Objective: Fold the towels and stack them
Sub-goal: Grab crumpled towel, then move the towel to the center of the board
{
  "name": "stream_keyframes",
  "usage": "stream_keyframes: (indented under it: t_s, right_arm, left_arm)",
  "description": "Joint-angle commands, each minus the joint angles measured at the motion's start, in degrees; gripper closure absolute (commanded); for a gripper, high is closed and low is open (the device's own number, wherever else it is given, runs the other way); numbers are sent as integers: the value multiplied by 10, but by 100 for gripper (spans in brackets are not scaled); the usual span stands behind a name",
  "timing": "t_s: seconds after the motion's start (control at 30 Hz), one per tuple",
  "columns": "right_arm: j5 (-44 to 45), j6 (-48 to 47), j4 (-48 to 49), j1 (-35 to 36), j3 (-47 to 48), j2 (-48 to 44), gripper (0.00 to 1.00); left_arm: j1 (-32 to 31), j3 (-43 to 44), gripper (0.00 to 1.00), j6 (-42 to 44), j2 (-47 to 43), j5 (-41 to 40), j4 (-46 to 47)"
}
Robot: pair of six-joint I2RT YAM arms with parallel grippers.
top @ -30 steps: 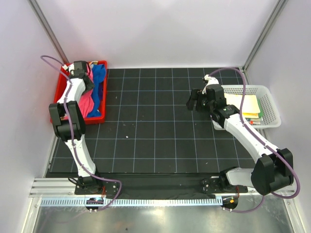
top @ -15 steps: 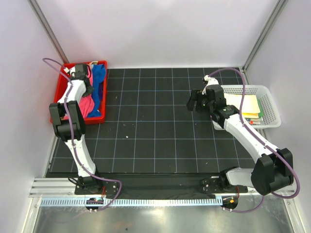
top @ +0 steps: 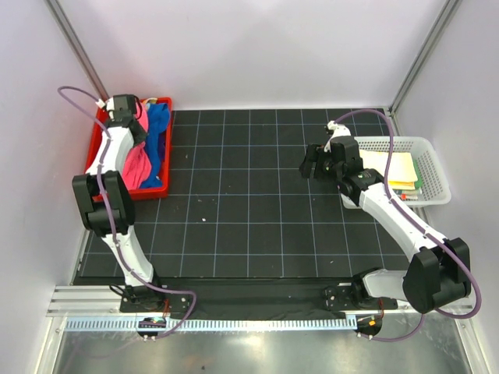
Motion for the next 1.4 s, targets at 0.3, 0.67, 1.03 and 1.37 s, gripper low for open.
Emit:
stream_keyframes:
  t_s: [0.3,0.67,1.03,1.37]
  right_arm:
    - [6,-3,29,2,0,-8,24]
    - [28,-3,28,2,-1,-6,24]
    - [67,6,17,-4,0,-1,25]
    - [77,20,14,-22,-6,11,24]
  left_arm:
    - [-110,-47,100,-9,-122,-5,31]
    - [-316,-95,100,-27,-173,-41,46]
    - [-551,-149,100,-54,-158,-62,58]
    - [-713,-159,100,-92,-155,-82,74]
